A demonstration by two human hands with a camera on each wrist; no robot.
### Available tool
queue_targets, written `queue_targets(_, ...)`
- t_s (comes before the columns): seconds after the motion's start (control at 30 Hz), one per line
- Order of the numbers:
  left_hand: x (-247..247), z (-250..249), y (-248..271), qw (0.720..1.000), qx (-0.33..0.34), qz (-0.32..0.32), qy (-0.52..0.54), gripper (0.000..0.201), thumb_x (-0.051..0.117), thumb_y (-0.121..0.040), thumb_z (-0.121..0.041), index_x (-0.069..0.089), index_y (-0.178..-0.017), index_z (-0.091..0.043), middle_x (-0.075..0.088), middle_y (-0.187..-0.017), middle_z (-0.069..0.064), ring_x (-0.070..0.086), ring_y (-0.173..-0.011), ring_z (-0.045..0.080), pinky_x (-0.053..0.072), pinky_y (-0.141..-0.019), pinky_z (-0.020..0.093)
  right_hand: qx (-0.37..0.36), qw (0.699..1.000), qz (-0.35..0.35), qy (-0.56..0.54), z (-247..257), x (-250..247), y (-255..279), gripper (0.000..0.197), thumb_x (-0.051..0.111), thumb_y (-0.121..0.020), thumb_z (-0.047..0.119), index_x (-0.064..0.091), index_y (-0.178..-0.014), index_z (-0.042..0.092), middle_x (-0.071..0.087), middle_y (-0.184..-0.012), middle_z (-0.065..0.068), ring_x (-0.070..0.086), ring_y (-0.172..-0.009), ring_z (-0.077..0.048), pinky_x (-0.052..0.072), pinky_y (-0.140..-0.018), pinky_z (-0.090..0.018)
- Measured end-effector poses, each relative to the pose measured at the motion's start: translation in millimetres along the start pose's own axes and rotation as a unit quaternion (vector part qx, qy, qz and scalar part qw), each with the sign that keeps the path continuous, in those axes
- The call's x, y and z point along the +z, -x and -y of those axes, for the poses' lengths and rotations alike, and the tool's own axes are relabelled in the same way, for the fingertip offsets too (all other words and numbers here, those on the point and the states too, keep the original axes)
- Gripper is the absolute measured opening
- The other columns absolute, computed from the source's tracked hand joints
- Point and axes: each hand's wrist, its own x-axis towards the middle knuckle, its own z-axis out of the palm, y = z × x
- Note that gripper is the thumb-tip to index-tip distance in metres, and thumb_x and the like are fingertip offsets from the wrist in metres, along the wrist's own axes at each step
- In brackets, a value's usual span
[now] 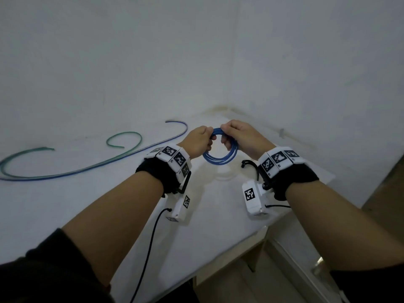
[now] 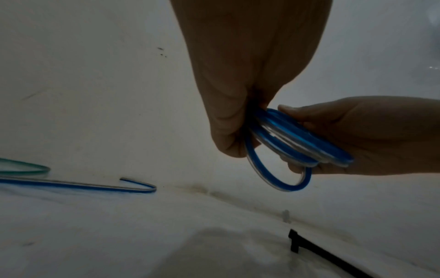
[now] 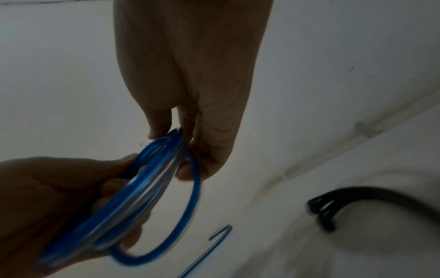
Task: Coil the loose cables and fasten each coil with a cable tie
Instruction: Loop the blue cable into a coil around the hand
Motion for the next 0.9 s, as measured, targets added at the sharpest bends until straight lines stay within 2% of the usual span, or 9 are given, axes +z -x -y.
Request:
queue_targets(0.1, 11.9, 6.2, -4.9, 0.998, 0.010, 0.006, -0.060, 0.033, 0.027, -0.102, -0.021, 0.041, -0.072, -0.015, 0.044, -0.071, 0.001, 0.037, -0.056, 0.015, 0.033, -0.055, 0.025, 0.076, 0.997, 0.000, 0.028, -8.9, -25.7, 5.9, 0.034, 0.037, -0.100, 0.027, 0.059, -0.100, 0.001, 0.063, -0.080, -0.010, 0.060, -0.066, -0.020, 0.052, -0.068, -0.029)
queue_targets(0.17, 14.7, 10.7, -6.3, 0.996, 0.008, 0.014, -0.091, 0.033, 0.027, -0.102, -0.023, 0.040, -0.072, -0.016, 0.045, -0.071, 0.000, 0.038, -0.056, 0.015, 0.033, -0.055, 0.025, 0.096, 0.983, 0.000, 0.158, -19.5, -46.4, 9.1, 0.022, 0.043, -0.098, 0.016, 0.062, -0.096, 0.006, 0.063, -0.087, -0.009, 0.060, -0.069, -0.017, 0.051, -0.067, -0.026)
queue_targets(0.23, 16.1, 14.4, -7.5, 0.995, 0.002, 0.016, -0.100, 0.034, 0.026, -0.102, -0.024, 0.039, -0.072, -0.016, 0.046, -0.071, -0.002, 0.037, -0.055, 0.014, 0.033, -0.054, 0.024, 0.117, 0.944, 0.020, 0.308, -29.1, -66.3, 12.9, 0.017, 0.049, -0.092, 0.004, 0.064, -0.091, 0.011, 0.064, -0.090, -0.007, 0.060, -0.070, -0.014, 0.051, -0.064, -0.022)
queue_targets(0.3, 17.6, 17.0, -9.2, 0.995, 0.000, 0.013, -0.102, 0.034, 0.026, -0.102, -0.023, 0.040, -0.072, -0.016, 0.046, -0.072, -0.001, 0.037, -0.055, 0.014, 0.033, -0.053, 0.024, 0.150, 0.898, 0.046, 0.412, -34.5, -78.8, 17.9, 0.024, 0.049, -0.088, -0.003, 0.067, -0.096, 0.010, 0.061, -0.091, -0.005, 0.056, -0.068, -0.013, 0.049, -0.061, -0.021)
queue_targets(0.43, 19.0, 19.2, -12.6, 0.994, -0.008, 0.009, -0.106, 0.034, 0.027, -0.102, -0.024, 0.042, -0.072, -0.016, 0.046, -0.071, 0.000, 0.039, -0.056, 0.014, 0.034, -0.055, 0.025, 0.179, 0.823, 0.117, 0.527, -41.9, -83.1, 22.4, 0.032, 0.057, -0.081, -0.006, 0.068, -0.106, 0.011, 0.055, -0.103, -0.004, 0.054, -0.087, -0.018, 0.049, -0.080, -0.029)
queue_targets(0.5, 18.1, 18.6, -13.5, 0.994, -0.007, 0.008, -0.106, 0.035, 0.026, -0.102, -0.024, 0.042, -0.072, -0.016, 0.045, -0.070, 0.000, 0.039, -0.055, 0.014, 0.035, -0.055, 0.026, 0.175, 0.804, 0.122, 0.555, -47.4, -81.4, 22.3, 0.029, 0.062, -0.079, -0.003, 0.069, -0.102, 0.013, 0.055, -0.099, -0.002, 0.053, -0.088, -0.018, 0.047, -0.077, -0.028)
queue_targets(0.7, 9.8, 14.9, -15.3, 0.999, -0.008, -0.010, -0.052, 0.031, 0.027, -0.101, -0.021, 0.041, -0.074, -0.015, 0.046, -0.069, -0.001, 0.035, -0.054, 0.014, 0.031, -0.053, 0.026, 0.140, 0.816, 0.101, 0.552, -48.7, -78.1, 20.5, 0.013, 0.063, -0.082, 0.003, 0.070, -0.091, 0.010, 0.056, -0.089, -0.003, 0.053, -0.079, -0.018, 0.041, -0.056, -0.018)
queue_targets(0.8, 2.2, 12.6, -14.0, 0.999, -0.007, -0.025, -0.043, 0.032, 0.028, -0.101, -0.021, 0.041, -0.073, -0.014, 0.046, -0.069, 0.000, 0.034, -0.054, 0.014, 0.030, -0.054, 0.026, 0.108, 0.850, 0.069, 0.512, -42.1, -77.3, 17.2, 0.009, 0.058, -0.087, 0.003, 0.061, -0.083, 0.010, 0.059, -0.089, -0.007, 0.057, -0.067, -0.018, 0.045, -0.057, -0.021)
queue_targets(0.9, -9.7, 11.2, -11.7, 0.998, -0.010, -0.044, -0.040, 0.034, 0.029, -0.101, -0.022, 0.043, -0.071, -0.014, 0.045, -0.070, 0.002, 0.034, -0.054, 0.014, 0.030, -0.055, 0.027, 0.045, 0.893, -0.013, 0.447, -30.7, -65.2, 8.3, 0.018, 0.051, -0.089, 0.002, 0.053, -0.076, 0.014, 0.059, -0.092, -0.006, 0.060, -0.073, -0.021, 0.049, -0.067, -0.030)
